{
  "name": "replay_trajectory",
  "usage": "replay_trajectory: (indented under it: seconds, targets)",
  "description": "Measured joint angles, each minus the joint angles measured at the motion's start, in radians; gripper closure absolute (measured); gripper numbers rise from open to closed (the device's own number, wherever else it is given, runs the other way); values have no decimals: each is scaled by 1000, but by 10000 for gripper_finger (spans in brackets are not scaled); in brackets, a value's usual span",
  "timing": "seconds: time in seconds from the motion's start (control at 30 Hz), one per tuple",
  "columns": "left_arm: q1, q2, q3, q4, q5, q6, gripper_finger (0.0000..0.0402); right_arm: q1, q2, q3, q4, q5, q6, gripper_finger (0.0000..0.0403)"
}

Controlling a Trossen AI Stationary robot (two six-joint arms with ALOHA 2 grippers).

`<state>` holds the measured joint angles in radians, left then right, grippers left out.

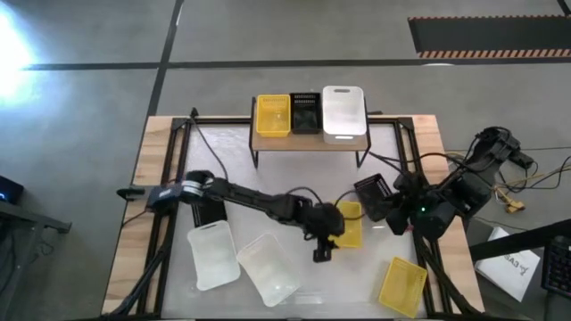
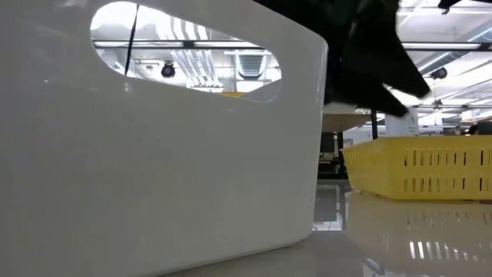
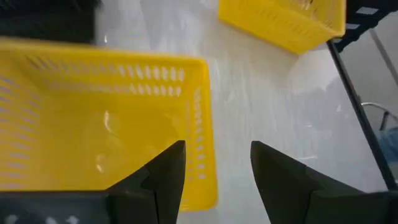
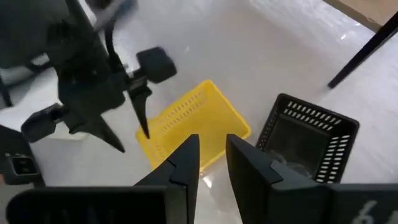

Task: Stack baskets on shelf by color
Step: Stack the top yellow bin on top of the yellow bin on the shelf

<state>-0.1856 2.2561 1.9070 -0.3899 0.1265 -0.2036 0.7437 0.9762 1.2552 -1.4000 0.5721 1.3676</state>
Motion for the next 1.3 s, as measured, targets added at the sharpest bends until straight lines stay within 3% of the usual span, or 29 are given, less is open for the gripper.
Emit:
replay_trajectory:
  seconds: [0.17, 0.37, 0.5, 0.87, 1.0, 1.2, 1.3]
  targets:
    - [-31, 35, -1, 29, -45, -98, 236, 1, 9, -1, -9, -4, -47, 331]
    - [-61, 49, -2, 57, -324, -129, 236, 3, 10, -1, -9, 3, -159, 338]
    - [-60, 60, -2, 154, -322, -127, 236, 3, 4, -1, -9, 3, -210, 340]
    - [-77, 132, -1, 167, -272, -130, 239, 7, -13, 10, -8, -3, -246, 341]
    - [-78, 135, -2, 166, -271, -131, 275, 7, -13, 16, -4, -3, -245, 344]
    - [-77, 133, 30, 164, -267, -135, 377, 7, -11, 47, 3, -27, -243, 344]
    - [-77, 117, 71, 134, -244, -219, 396, 7, -10, 69, 8, -29, -243, 344]
